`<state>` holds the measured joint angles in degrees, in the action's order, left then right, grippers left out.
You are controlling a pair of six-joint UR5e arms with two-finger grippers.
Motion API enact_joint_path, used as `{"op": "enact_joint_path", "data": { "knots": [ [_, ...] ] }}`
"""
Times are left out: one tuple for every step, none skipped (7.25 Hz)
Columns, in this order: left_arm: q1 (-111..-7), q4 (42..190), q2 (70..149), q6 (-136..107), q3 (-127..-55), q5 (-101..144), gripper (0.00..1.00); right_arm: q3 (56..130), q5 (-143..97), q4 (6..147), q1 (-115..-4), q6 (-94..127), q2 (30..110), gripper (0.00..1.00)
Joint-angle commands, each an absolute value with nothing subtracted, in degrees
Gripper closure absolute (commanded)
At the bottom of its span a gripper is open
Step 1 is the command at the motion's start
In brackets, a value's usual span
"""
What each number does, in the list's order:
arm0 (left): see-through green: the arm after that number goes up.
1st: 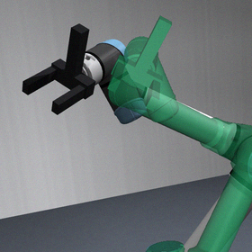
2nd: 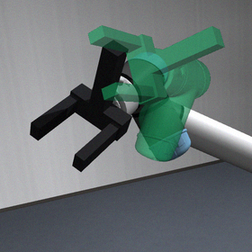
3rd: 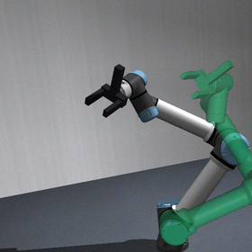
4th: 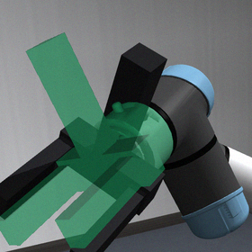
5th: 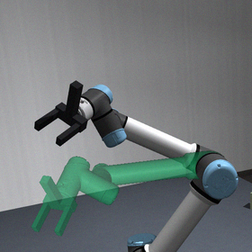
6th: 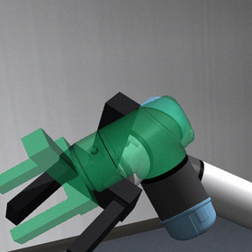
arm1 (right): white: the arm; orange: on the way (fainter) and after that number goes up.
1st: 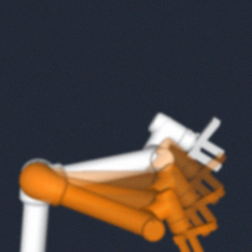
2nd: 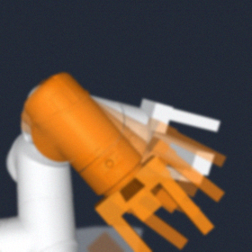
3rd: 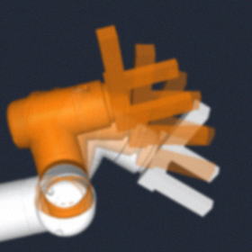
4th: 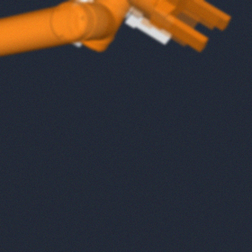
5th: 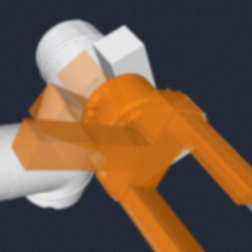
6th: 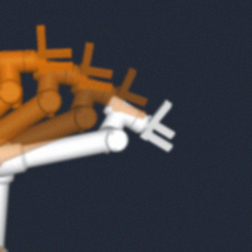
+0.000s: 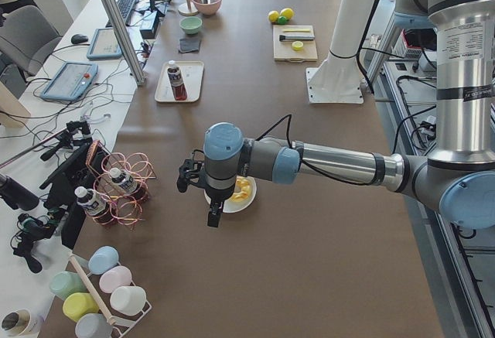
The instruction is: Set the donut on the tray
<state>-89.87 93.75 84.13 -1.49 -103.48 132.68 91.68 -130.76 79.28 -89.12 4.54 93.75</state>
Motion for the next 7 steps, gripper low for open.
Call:
{"op": "enact_joint_path", "data": {
  "knots": [
    [-90.5,93.7,83.9,-1.5,-103.5,132.7,0.02,92.1,-131.2,79.3,-89.1,4.7,93.6,0.0],
    [-90.6,93.6,83.7,-1.5,-103.3,132.3,0.02,92.2,-131.7,79.3,-89.1,4.7,93.6,0.0],
    [-90.6,93.7,82.4,-1.3,-103.5,132.1,0.02,92.2,-131.7,79.3,-88.8,4.8,93.5,0.0],
    [-90.7,93.7,81.4,-1.3,-104.8,132.1,0.02,92.2,-131.7,79.3,-88.8,4.8,93.5,0.0],
    [-90.6,93.6,81.0,-1.4,-104.9,132.2,0.02,92.2,-131.7,79.3,-88.8,4.4,93.7,0.0],
    [-90.7,93.7,79.4,-1.5,-106.0,132.6,0.02,92.2,-131.7,79.3,-88.7,4.4,93.7,0.0],
    [-90.6,93.7,78.1,-1.7,-108.0,132.6,0.02,92.2,-131.7,79.3,-88.6,4.4,93.8,0.0]
  ]
}}
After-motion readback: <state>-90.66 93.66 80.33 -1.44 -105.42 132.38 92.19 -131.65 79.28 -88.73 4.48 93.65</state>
